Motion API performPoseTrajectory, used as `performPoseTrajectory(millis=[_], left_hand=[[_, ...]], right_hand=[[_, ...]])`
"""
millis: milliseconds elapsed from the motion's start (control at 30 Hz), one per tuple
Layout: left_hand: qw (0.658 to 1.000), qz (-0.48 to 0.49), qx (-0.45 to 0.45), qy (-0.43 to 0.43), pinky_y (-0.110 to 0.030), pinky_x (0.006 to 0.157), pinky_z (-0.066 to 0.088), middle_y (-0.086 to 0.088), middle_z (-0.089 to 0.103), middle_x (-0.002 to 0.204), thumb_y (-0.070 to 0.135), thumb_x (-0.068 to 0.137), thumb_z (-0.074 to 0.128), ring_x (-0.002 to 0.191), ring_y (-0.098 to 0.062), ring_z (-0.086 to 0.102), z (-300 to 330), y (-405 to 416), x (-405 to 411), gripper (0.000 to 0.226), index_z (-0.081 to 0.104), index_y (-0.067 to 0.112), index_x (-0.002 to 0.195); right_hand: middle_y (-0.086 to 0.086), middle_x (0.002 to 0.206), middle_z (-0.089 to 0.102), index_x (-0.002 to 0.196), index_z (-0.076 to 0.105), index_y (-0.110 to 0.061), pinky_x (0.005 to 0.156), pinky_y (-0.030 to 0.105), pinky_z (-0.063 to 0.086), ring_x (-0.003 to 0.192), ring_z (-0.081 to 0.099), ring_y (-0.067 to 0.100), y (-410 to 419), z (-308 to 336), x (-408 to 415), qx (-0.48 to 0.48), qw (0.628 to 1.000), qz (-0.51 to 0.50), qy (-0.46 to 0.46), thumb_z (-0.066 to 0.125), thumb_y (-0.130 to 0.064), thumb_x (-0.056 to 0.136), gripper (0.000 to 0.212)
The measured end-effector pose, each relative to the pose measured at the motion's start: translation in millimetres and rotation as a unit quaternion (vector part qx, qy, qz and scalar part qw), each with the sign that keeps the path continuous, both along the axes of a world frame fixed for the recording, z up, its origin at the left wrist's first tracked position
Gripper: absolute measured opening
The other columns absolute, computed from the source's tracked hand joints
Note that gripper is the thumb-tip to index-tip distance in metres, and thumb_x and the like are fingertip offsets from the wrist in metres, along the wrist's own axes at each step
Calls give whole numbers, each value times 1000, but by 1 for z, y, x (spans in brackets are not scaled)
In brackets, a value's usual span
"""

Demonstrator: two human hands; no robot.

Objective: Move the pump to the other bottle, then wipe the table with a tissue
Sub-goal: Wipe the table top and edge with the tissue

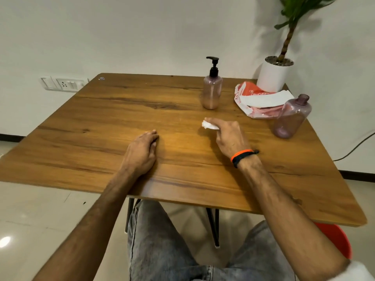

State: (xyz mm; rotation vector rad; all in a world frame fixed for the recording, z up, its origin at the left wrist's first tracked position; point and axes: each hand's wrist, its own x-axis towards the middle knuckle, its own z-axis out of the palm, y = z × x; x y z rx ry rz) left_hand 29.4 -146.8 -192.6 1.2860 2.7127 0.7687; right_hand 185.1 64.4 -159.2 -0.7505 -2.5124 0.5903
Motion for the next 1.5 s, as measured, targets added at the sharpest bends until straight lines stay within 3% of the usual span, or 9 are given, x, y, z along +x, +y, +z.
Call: performPoseTrajectory(millis=[167,367,467,600,700,900,1100,1333,1500], left_hand=[[1000,5,1,-2,-44,115,32,-13,49,145,22,94,38,135,-30,44,-1,9,-14,45,54,5,133],[1000,8,11,-1,-44,116,31,-10,47,147,23,94,37,138,-28,41,-6,9,-15,47,53,7,135],[1000,7,11,5,-47,116,31,-6,44,150,17,98,42,140,-25,38,-11,8,-19,40,51,10,137],[1000,-1,4,13,-46,117,29,-5,42,151,19,99,41,142,-23,35,-15,8,-21,41,48,12,139],[1000,-7,8,14,-46,118,28,-6,42,151,20,99,38,142,-23,34,-15,8,-21,42,48,11,139],[1000,-6,10,12,-44,119,25,-5,39,153,20,100,39,144,-21,32,-13,7,-20,42,46,11,141],[1000,4,16,12,-42,119,25,-4,40,152,18,100,40,144,-20,32,-14,9,-19,41,48,11,140],[1000,5,10,6,-41,119,23,-4,37,154,16,101,39,144,-20,30,-12,8,-18,42,45,11,142],[1000,1,20,7,-39,120,22,-3,39,153,12,99,39,144,-19,30,-10,7,-18,42,47,12,141]], right_hand=[[12,144,50,135,53,-29,108,42,37,130,47,34,-12,-27,-18,-2,990,51,-131,38,-2,92,53],[6,151,42,137,52,-25,118,42,23,141,35,27,-91,-33,-8,-37,963,244,-105,43,-6,94,48],[1,141,55,132,58,-28,112,34,35,130,50,18,-100,-25,4,-121,940,311,-71,44,-4,94,47],[-11,118,69,122,65,-31,86,25,52,103,64,3,-62,3,4,-199,950,240,30,47,-5,95,41],[-7,119,70,123,66,-28,94,20,48,111,63,4,-25,11,-14,-125,979,136,85,49,0,91,45],[12,124,66,126,63,-23,95,37,49,111,61,30,13,-10,-55,-11,997,66,-39,44,3,91,48],[8,145,50,130,59,-20,117,40,26,133,44,32,-28,-31,-54,-10,983,163,-85,40,2,91,49],[1,128,65,127,62,-26,102,30,44,116,59,17,-72,-10,-21,-122,926,353,-59,45,-2,95,44],[-1,119,70,121,67,-23,95,26,49,111,63,12,-16,8,-69,-168,971,143,97,51,-2,93,38]])
